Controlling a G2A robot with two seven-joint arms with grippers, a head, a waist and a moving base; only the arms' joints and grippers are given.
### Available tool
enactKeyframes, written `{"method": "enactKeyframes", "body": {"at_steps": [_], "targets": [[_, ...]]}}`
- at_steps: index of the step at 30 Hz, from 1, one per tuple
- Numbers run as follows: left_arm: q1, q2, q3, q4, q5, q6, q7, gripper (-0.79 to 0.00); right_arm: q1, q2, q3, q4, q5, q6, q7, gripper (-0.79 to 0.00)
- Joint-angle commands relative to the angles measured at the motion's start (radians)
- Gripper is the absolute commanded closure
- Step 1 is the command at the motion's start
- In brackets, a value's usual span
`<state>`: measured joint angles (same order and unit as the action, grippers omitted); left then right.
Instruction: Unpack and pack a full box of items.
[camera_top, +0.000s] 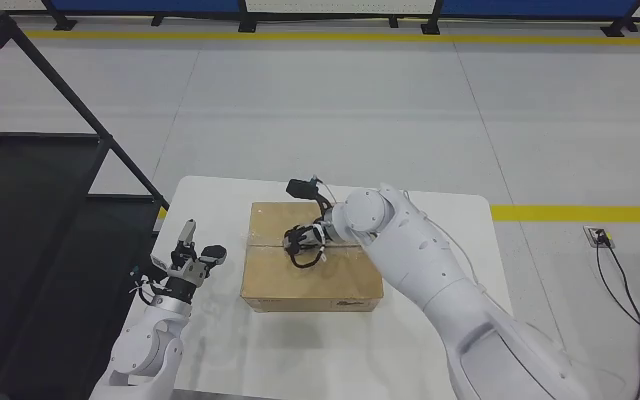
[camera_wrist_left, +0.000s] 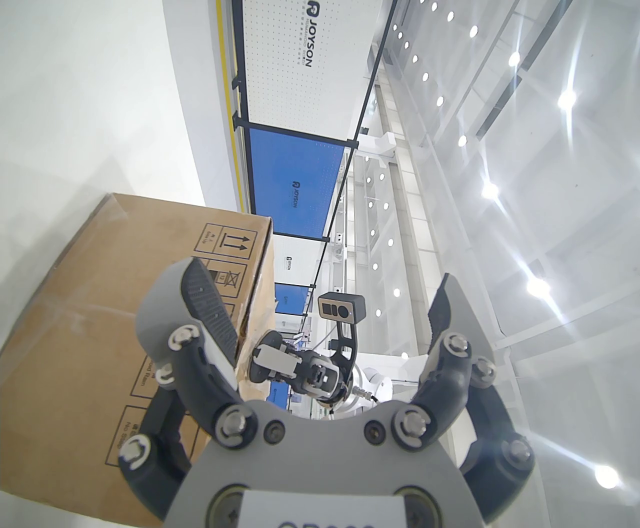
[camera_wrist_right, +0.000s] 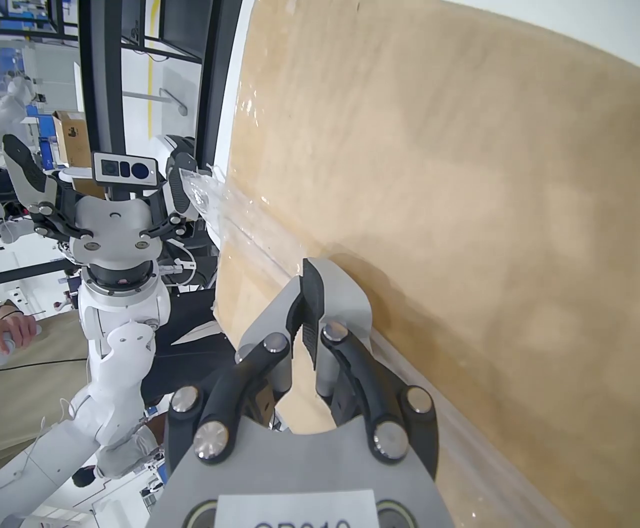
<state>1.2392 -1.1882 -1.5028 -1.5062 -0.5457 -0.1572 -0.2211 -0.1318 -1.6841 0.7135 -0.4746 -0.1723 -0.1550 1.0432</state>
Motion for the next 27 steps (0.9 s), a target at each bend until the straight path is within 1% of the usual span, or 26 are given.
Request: {"method": "enactKeyframes", "body": {"at_steps": [1, 6, 10, 13, 19, 23, 27], "targets": [[-0.001, -0.001, 0.001, -0.001, 0.003, 0.002, 0.000, -0.785, -0.020, 0.018, 0.014, -0.052, -0.017, 0.027, 0.010, 0.000], [-0.003, -0.003, 0.002, -0.005, 0.011, 0.008, 0.000, -0.785, -0.080, 0.072, 0.066, -0.184, -0.075, 0.115, 0.025, 0.000], [-0.006, -0.005, 0.001, -0.007, 0.016, 0.011, -0.001, -0.785, -0.146, 0.119, 0.124, -0.309, -0.121, 0.173, 0.062, 0.000], [-0.007, -0.006, -0.001, -0.009, 0.021, 0.012, -0.002, -0.785, -0.202, 0.154, 0.174, -0.411, -0.163, 0.220, 0.085, 0.000], [-0.013, -0.008, -0.002, -0.009, 0.028, 0.018, -0.008, -0.785, -0.336, 0.222, 0.287, -0.642, -0.281, 0.350, 0.123, 0.000], [-0.018, -0.010, -0.003, -0.008, 0.030, 0.020, -0.010, -0.785, -0.410, 0.252, 0.343, -0.765, -0.357, 0.425, 0.141, 0.000], [-0.022, -0.011, -0.004, -0.006, 0.030, 0.021, -0.015, -0.785, -0.460, 0.266, 0.376, -0.839, -0.390, 0.468, 0.102, 0.000]]}}
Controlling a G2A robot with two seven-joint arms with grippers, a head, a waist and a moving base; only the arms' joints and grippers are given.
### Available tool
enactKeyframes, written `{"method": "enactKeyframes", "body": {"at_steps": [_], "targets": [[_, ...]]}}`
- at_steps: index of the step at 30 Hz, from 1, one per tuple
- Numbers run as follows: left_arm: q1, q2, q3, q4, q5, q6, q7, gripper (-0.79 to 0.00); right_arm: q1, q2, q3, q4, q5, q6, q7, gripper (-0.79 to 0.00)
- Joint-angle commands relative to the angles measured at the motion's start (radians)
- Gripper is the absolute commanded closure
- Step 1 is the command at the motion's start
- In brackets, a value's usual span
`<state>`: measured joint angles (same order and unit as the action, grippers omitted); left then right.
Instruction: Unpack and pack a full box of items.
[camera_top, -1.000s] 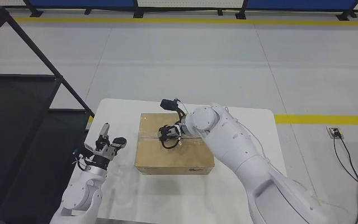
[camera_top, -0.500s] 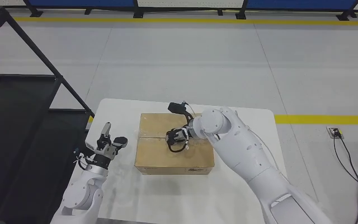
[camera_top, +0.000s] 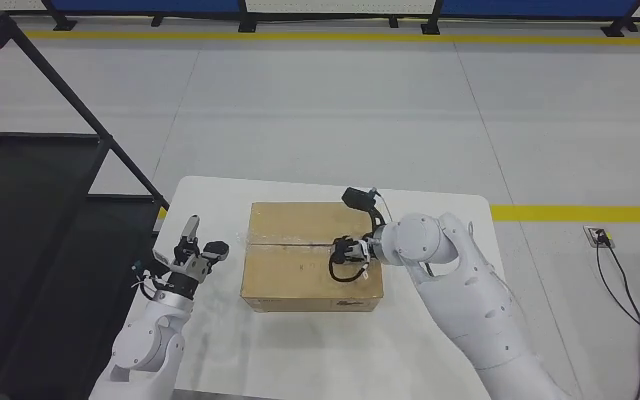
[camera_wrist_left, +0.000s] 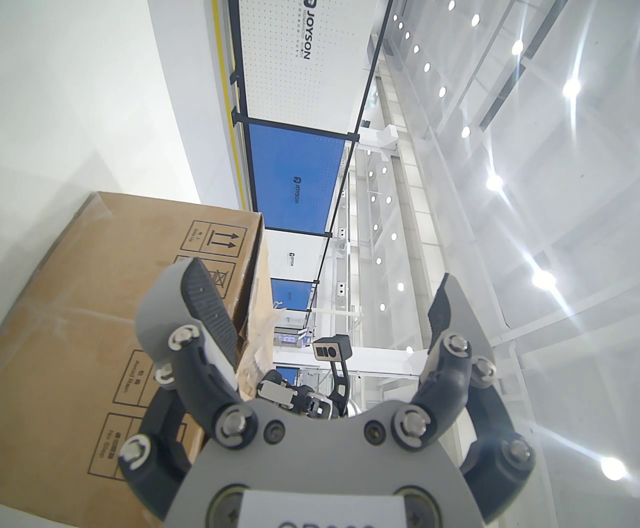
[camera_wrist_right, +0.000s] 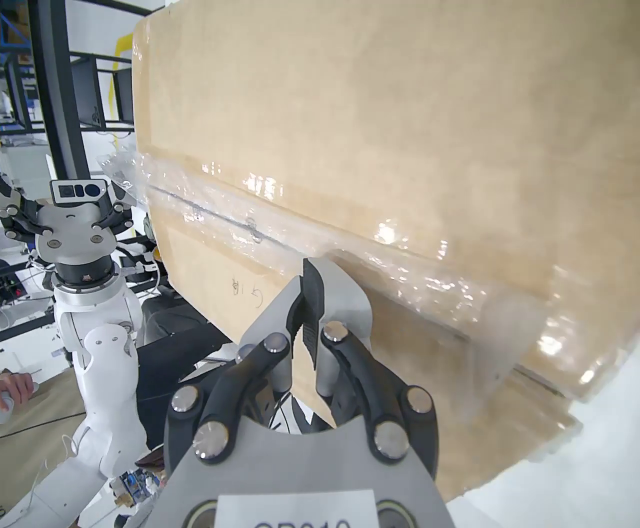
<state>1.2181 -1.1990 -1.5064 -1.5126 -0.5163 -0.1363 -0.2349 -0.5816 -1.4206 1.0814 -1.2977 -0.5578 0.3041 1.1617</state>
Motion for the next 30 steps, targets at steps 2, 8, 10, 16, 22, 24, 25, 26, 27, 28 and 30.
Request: {"method": "enactKeyframes", "body": {"at_steps": [2, 8, 10, 16, 22, 24, 25, 26, 27, 28, 30], "targets": [[-0.001, -0.001, -0.002, 0.001, 0.001, -0.002, -0.001, -0.785, -0.031, 0.007, 0.025, -0.038, 0.004, 0.006, -0.037, 0.000], [0.001, -0.003, -0.008, 0.002, 0.002, -0.003, -0.001, -0.785, -0.048, 0.008, 0.031, -0.055, 0.040, -0.029, -0.093, 0.000], [0.002, -0.004, -0.010, 0.002, 0.001, -0.004, 0.000, -0.785, -0.039, 0.004, 0.025, -0.039, 0.058, -0.037, -0.122, 0.000], [0.014, -0.005, -0.019, -0.001, 0.002, -0.007, -0.001, -0.785, 0.021, -0.011, -0.009, 0.065, 0.130, -0.094, -0.136, 0.000], [0.024, -0.007, -0.029, -0.005, -0.007, -0.013, 0.002, -0.785, 0.101, -0.028, -0.054, 0.210, 0.176, -0.117, -0.113, 0.000], [0.026, -0.007, -0.030, -0.006, -0.006, -0.012, 0.001, -0.785, 0.118, -0.031, -0.062, 0.243, 0.177, -0.113, -0.112, 0.000], [0.026, -0.008, -0.031, -0.006, -0.006, -0.012, 0.001, -0.785, 0.123, -0.032, -0.064, 0.252, 0.178, -0.112, -0.110, 0.000], [0.026, -0.008, -0.031, -0.006, -0.007, -0.011, 0.002, -0.785, 0.126, -0.032, -0.065, 0.259, 0.180, -0.112, -0.105, 0.000], [0.025, -0.008, -0.030, -0.006, -0.006, -0.010, 0.002, -0.785, 0.130, -0.030, -0.062, 0.264, 0.179, -0.112, -0.097, 0.000], [0.024, -0.009, -0.030, -0.006, -0.005, -0.008, 0.001, -0.785, 0.131, -0.028, -0.060, 0.267, 0.177, -0.113, -0.086, 0.000], [0.020, -0.010, -0.027, -0.005, -0.002, -0.005, 0.000, -0.785, 0.130, -0.023, -0.056, 0.258, 0.166, -0.102, -0.065, 0.000]]}}
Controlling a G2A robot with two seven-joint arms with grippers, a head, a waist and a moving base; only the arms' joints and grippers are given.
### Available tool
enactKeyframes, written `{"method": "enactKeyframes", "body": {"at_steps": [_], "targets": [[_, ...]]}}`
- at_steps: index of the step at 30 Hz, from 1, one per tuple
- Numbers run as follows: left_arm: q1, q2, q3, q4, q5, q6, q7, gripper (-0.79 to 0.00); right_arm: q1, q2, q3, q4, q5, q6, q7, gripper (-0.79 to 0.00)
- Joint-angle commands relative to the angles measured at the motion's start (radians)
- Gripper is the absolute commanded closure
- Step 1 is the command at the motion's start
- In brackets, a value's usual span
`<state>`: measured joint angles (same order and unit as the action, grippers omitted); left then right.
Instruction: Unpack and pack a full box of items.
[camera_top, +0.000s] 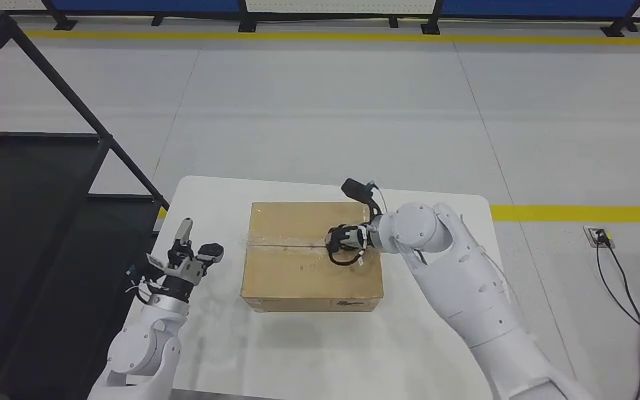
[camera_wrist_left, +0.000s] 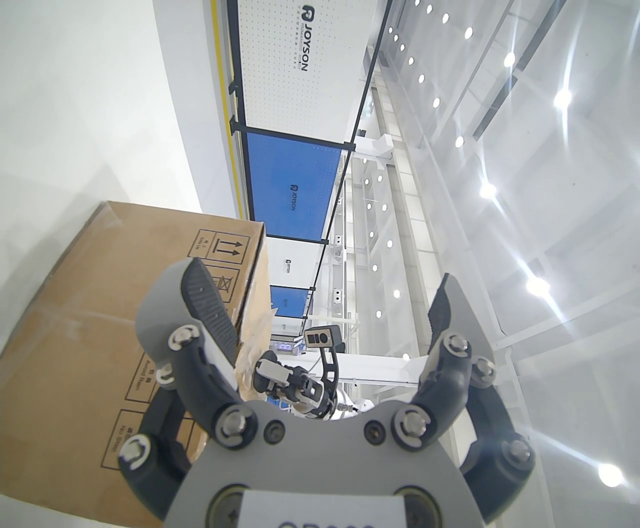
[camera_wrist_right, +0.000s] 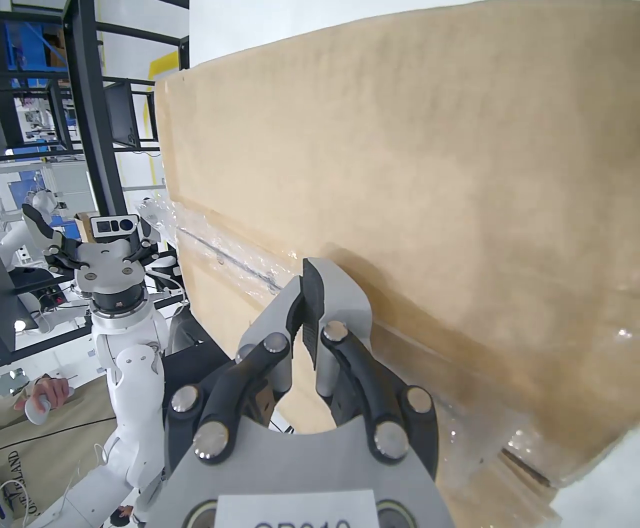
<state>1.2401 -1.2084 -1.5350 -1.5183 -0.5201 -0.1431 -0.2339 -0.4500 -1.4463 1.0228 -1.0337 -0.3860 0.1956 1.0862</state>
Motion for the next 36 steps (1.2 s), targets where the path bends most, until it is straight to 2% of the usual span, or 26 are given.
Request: {"method": "enactKeyframes", "body": {"at_steps": [1, 7, 11, 26, 30, 36], "targets": [[-0.005, -0.001, 0.004, 0.001, 0.002, 0.003, -0.002, -0.785, -0.005, 0.006, 0.005, -0.015, -0.012, 0.012, 0.021, 0.000], [-0.019, -0.004, 0.012, 0.009, 0.007, 0.009, -0.007, -0.785, -0.045, 0.030, 0.032, -0.107, -0.080, 0.052, 0.054, 0.000], [-0.023, -0.005, 0.014, 0.012, 0.010, 0.009, -0.008, -0.785, -0.079, 0.045, 0.051, -0.175, -0.140, 0.116, 0.064, 0.000], [-0.024, -0.009, -0.003, -0.004, 0.012, 0.009, -0.004, -0.785, -0.179, 0.088, 0.147, -0.331, -0.207, 0.201, 0.077, 0.000], [-0.019, -0.009, -0.013, -0.041, 0.016, -0.005, -0.003, -0.785, -0.194, 0.097, 0.170, -0.345, -0.212, 0.214, 0.076, 0.000], [0.004, -0.007, -0.037, -0.150, 0.023, -0.012, -0.014, -0.785, -0.217, 0.107, 0.193, -0.369, -0.214, 0.222, 0.071, 0.000]]}}
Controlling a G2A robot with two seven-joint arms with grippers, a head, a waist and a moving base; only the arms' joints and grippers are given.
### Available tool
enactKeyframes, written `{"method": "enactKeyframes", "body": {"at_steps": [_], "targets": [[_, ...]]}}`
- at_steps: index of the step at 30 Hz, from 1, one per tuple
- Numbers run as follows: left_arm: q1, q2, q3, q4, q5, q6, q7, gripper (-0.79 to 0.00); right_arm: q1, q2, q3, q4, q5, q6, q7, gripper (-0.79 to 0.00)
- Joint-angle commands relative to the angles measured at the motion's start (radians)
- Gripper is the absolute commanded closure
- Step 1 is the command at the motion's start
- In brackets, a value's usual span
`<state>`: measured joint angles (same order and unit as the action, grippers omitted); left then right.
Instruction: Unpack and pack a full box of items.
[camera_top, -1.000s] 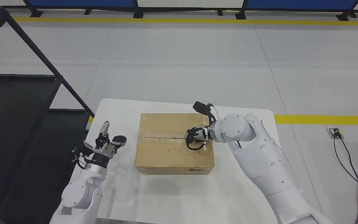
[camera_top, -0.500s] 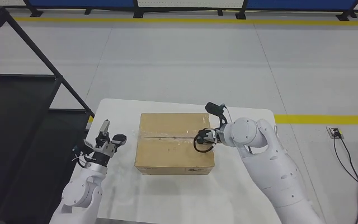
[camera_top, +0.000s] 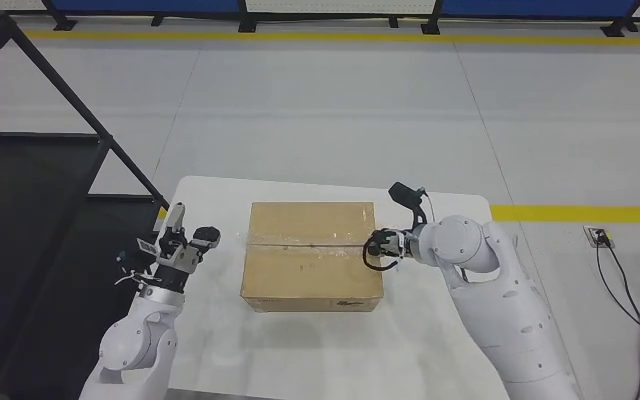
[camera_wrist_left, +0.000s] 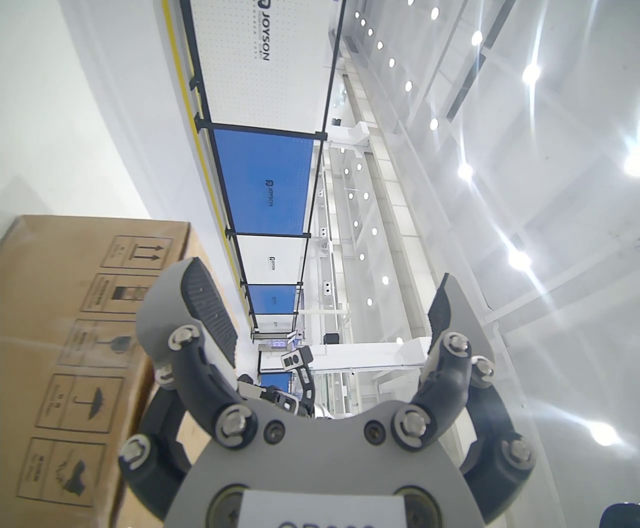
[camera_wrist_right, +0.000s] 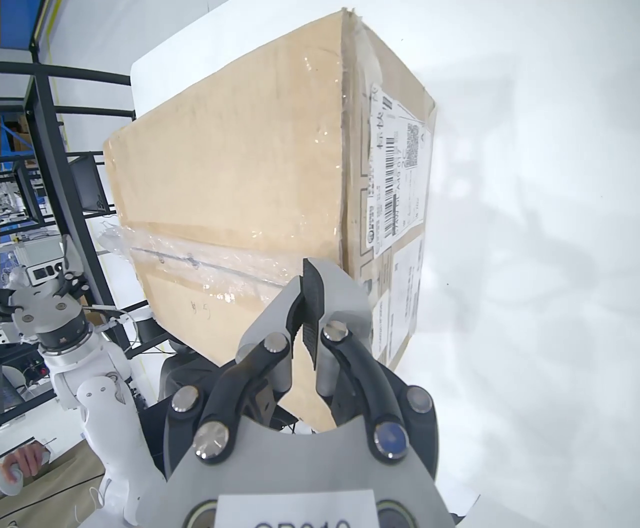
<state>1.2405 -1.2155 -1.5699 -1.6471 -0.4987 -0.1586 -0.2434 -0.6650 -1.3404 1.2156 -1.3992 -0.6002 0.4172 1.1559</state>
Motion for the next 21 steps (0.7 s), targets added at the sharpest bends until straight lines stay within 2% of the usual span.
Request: {"method": "enactKeyframes", "body": {"at_steps": [1, 5, 9, 21], "targets": [[0.007, 0.001, -0.004, -0.039, 0.002, 0.007, -0.009, -0.785, -0.004, 0.002, 0.000, -0.005, 0.001, 0.000, 0.001, 0.000], [0.023, 0.002, 0.004, -0.097, -0.017, 0.048, -0.062, -0.785, -0.008, 0.005, 0.002, -0.007, 0.005, -0.001, -0.004, 0.000], [0.029, 0.002, 0.016, -0.106, -0.060, 0.098, -0.114, -0.785, -0.010, 0.008, 0.000, -0.003, 0.012, -0.004, -0.007, 0.000], [-0.070, -0.012, 0.096, 0.116, -0.022, 0.071, -0.068, -0.785, 0.000, 0.014, -0.011, 0.009, 0.032, -0.020, -0.011, 0.000]]}}
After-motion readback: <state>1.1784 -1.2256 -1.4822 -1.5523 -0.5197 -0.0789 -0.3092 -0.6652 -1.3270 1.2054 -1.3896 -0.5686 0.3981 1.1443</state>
